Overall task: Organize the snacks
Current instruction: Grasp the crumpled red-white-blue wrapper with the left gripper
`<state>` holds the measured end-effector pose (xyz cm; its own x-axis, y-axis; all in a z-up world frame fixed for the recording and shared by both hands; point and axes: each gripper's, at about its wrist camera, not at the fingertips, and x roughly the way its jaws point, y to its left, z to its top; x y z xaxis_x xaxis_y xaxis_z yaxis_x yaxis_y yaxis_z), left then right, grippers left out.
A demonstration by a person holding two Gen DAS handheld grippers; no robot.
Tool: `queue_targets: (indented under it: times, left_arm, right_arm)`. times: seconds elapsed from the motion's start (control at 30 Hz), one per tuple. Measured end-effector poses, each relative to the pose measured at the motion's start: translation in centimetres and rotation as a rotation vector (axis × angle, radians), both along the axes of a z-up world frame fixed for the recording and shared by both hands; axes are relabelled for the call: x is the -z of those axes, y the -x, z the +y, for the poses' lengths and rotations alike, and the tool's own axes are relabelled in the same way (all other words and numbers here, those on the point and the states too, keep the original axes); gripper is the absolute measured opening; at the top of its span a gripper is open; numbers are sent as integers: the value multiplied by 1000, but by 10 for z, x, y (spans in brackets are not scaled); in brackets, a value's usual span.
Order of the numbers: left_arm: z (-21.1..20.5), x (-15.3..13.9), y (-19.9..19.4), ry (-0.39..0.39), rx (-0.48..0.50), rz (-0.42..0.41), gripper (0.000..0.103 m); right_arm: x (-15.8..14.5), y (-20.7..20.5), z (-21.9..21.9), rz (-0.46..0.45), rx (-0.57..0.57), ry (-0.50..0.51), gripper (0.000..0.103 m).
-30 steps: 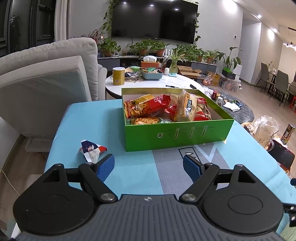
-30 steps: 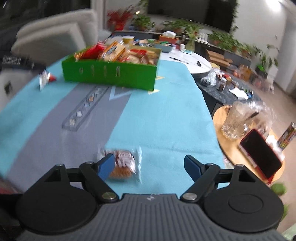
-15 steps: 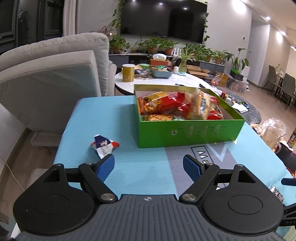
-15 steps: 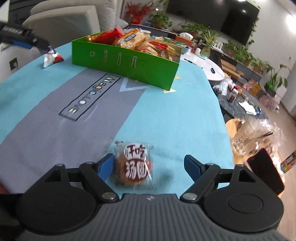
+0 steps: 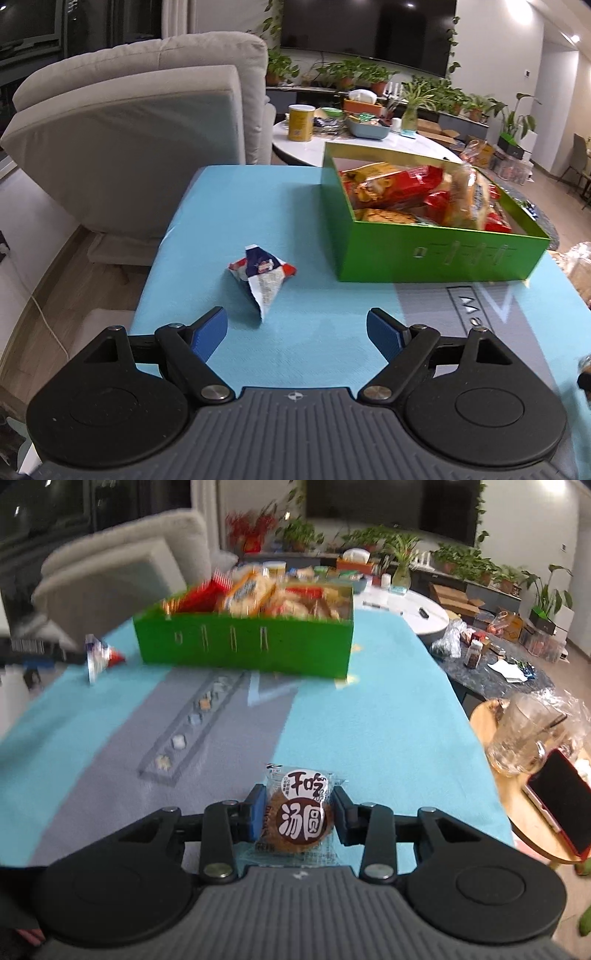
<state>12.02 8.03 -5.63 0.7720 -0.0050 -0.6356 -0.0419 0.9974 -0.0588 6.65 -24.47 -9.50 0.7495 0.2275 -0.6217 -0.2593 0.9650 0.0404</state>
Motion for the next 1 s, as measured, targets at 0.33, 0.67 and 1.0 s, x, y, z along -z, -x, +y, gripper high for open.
queue_targets:
  times: [0.33,0.67,1.0]
  left_arm:
    - [5,21,-40,-44,-19,37,81]
    - [14,31,-73,-63,-32,56,79]
    - [16,38,-76,-72,-19,51,47]
  right_arm:
    - [-1,-31,12,-12,9,-79,79]
    - [-6,-53,22,-20,-17,-127,79]
    - [-13,-63,34,-31,-42,-140,79]
